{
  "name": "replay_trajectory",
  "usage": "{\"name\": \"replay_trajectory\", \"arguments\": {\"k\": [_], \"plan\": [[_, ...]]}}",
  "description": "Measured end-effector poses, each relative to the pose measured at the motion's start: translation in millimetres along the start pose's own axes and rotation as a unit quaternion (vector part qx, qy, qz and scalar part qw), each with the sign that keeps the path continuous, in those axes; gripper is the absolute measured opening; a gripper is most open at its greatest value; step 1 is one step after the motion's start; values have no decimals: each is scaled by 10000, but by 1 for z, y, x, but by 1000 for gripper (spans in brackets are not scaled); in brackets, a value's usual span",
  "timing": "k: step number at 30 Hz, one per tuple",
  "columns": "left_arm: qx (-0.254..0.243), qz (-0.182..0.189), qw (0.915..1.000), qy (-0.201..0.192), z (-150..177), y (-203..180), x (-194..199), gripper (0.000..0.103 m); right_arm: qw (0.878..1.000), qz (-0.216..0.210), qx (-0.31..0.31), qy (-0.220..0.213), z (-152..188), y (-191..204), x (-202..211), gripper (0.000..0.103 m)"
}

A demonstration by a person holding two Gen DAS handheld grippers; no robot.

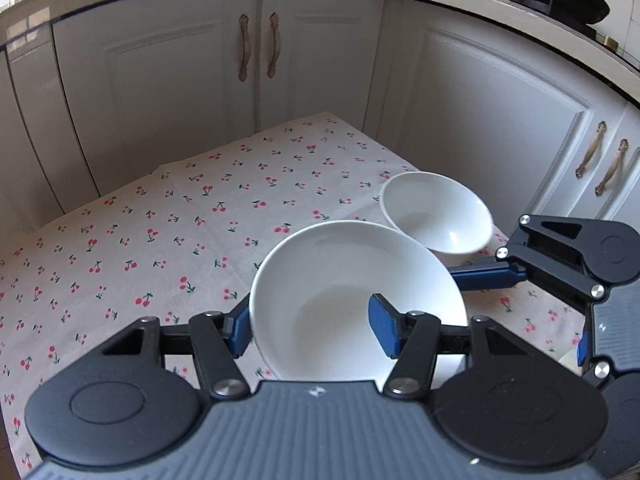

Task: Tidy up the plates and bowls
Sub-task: 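Lower the second bowl into the first bowl with the left gripper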

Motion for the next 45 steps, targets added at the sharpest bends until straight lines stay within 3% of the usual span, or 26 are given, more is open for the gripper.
{"name": "replay_trajectory", "arguments": {"k": [20, 36, 45], "plan": [[177, -72, 9995, -253, 60, -49, 63, 58, 9996, -65, 214, -166, 35, 43, 71, 83], [514, -136, 9973, -511, 104, -74, 79, 59, 9994, -212, 217, -159, 68, 69, 90, 83], [668, 31, 9958, -633, 117, -80, 76, 59, 9997, -107, 156, -167, 83, 78, 84, 83]]}}
Point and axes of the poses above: each gripper's, at about its wrist camera, not at the fingertips, and x roughly against the way its jaws point, y to its left, z to its underside, the point moved 7 cm from there along -x, roughly the way its jaws point, and after that the axes turned 14 degrees about y, right-handed, at the moved point
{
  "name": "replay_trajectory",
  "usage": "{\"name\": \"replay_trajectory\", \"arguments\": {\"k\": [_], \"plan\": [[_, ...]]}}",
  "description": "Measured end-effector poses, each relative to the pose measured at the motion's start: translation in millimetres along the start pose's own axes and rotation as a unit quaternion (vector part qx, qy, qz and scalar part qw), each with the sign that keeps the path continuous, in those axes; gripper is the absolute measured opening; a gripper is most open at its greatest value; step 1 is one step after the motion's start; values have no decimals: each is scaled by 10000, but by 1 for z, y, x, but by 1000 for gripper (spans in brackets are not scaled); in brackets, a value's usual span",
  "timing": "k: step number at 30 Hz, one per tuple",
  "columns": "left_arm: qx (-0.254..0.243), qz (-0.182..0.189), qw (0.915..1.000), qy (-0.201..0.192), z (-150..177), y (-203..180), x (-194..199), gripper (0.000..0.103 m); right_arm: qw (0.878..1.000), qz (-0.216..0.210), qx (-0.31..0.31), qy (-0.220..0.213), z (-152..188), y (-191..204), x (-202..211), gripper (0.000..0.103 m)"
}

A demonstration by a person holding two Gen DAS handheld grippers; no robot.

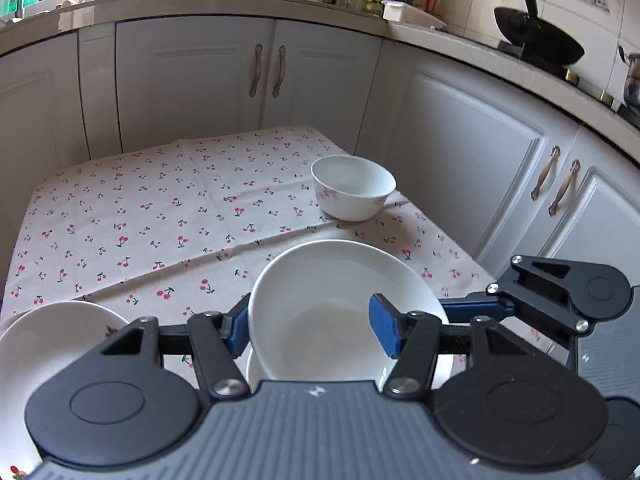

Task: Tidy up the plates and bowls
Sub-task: 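Lower the second bowl into the first bowl with the left gripper, then open the left gripper to release the nested bowl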

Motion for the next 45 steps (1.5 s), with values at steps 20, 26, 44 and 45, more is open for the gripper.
{"name": "replay_trajectory", "arguments": {"k": [20, 26, 44, 45], "plan": [[78, 101, 9998, 180, 12, 5, -19, 63, 9998, -13, -137, 146, 11, 7, -10, 83], [55, 90, 9998, 191, 12, 5, -21, 63, 9998, 9, -112, 176, 10, 6, -13, 83], [75, 39, 9997, 214, 13, 8, -22, 63, 9992, -187, -238, 251, 13, 4, -18, 83], [85, 25, 9997, 215, 14, 9, -23, 63, 9993, -176, -222, 244, 12, 4, -19, 84]]}}
Point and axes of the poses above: each gripper's, at about its wrist camera, not at the fingertips, and x roughly against the way its jaws point, y to its left, z to its underside, the point moved 7 cm from there along -x, roughly the way its jaws point, and after that the axes turned 14 degrees about y, right-handed, at the moved point
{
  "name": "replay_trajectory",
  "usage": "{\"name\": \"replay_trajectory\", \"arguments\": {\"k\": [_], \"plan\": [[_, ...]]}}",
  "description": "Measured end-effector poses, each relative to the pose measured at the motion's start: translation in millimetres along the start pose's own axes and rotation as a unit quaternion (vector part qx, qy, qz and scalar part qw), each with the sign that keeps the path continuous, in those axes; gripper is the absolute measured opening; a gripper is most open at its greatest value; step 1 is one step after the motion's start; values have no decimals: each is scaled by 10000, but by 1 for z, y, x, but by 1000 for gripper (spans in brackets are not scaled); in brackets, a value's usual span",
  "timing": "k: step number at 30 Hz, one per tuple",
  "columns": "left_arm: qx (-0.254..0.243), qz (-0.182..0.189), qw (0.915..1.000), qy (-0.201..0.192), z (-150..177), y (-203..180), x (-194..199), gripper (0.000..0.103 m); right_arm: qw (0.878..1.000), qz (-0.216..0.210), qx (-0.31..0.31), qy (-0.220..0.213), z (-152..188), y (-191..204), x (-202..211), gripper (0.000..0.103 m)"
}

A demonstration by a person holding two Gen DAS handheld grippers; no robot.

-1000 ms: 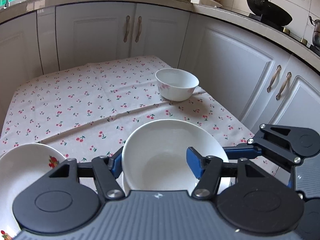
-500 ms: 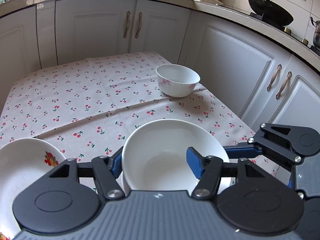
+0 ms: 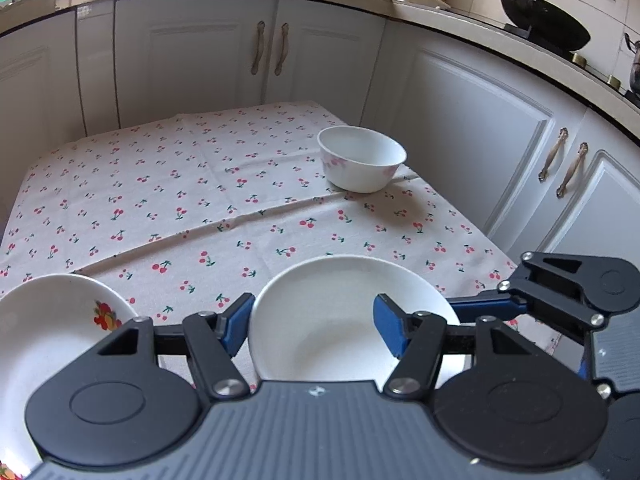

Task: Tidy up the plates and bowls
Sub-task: 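Open the left gripper to release the nested bowl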

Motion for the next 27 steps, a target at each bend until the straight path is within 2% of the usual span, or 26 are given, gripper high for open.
{"name": "replay_trajectory", "arguments": {"k": [5, 10, 16, 20, 27], "plan": [[-6, 27, 10000, -39, 0, 0, 2, 64, 10000, 46, 28, -31, 1, 1, 1, 85], [-62, -26, 9999, -100, 1, -1, 6, 66, 9998, 22, 46, -180, 0, 5, 11, 93], [-4, -209, 9996, -172, 7, 6, 13, 69, 9993, -98, 95, -343, -4, 12, 21, 93], [48, -207, 9996, -206, 13, 11, 22, 71, 9987, -292, 182, -369, -4, 22, 23, 94], [114, -111, 9998, -139, 35, 10, 25, 72, 9985, -244, 276, -393, -1, 31, 23, 94]]}}
Point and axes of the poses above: each gripper's, at about its wrist camera, not at the fingertips, and x roughly against the way its jaws point, y to its left, z to its underside, the point moved 7 cm from there along -x, roughly the way its jaws point, and after that the axes turned 14 degrees about y, right-handed, at the moved point
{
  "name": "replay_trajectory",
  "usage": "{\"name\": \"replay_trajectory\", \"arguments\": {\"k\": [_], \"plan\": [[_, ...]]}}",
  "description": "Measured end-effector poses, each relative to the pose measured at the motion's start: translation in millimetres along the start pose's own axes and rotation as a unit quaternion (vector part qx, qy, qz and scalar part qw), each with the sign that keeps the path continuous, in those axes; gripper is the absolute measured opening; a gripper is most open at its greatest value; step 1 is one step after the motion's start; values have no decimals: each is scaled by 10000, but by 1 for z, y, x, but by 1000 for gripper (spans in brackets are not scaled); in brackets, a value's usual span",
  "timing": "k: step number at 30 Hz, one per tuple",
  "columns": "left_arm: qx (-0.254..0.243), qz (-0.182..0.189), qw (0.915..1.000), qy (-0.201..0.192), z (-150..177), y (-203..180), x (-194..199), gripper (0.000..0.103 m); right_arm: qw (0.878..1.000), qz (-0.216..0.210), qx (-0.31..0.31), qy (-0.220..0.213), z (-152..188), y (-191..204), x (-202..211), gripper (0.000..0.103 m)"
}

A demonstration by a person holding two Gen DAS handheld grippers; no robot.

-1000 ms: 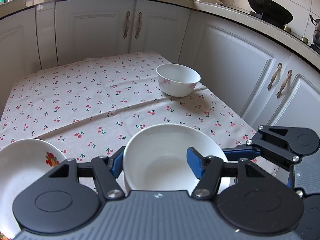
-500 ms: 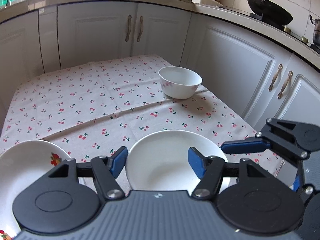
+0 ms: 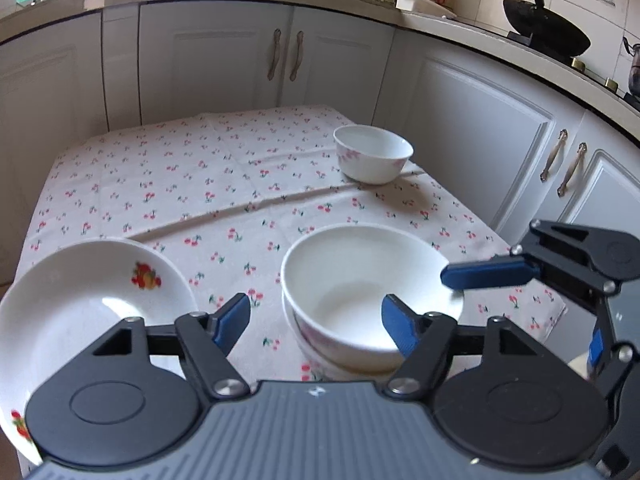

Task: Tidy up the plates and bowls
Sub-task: 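Open the left gripper to release the nested bowl, then move the left gripper to the remaining pink-patterned white bowl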

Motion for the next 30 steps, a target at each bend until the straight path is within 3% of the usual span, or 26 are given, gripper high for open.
{"name": "replay_trajectory", "arguments": {"k": [9, 15, 30], "plan": [[88, 71, 9999, -79, 7, 2, 8, 74, 10000, 49, 28, 44, 4, 5, 3, 94], [4, 70, 9992, -385, -4, -2, 25, 95, 9997, 204, -148, -70, 6, -8, 16, 95], [-621, 13, 9965, -551, -59, -38, 19, 99, 9897, 938, -1080, 55, 12, -117, 26, 100]]}}
Point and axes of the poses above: each gripper's, at about its wrist camera, not at the fingertips, and x roughly against the way its jaws point, y to its left, z to its underside, the point moved 7 cm from there along -x, roughly the way its jaws point, and after that the axes turned 14 degrees about y, right-handed, at the moved point
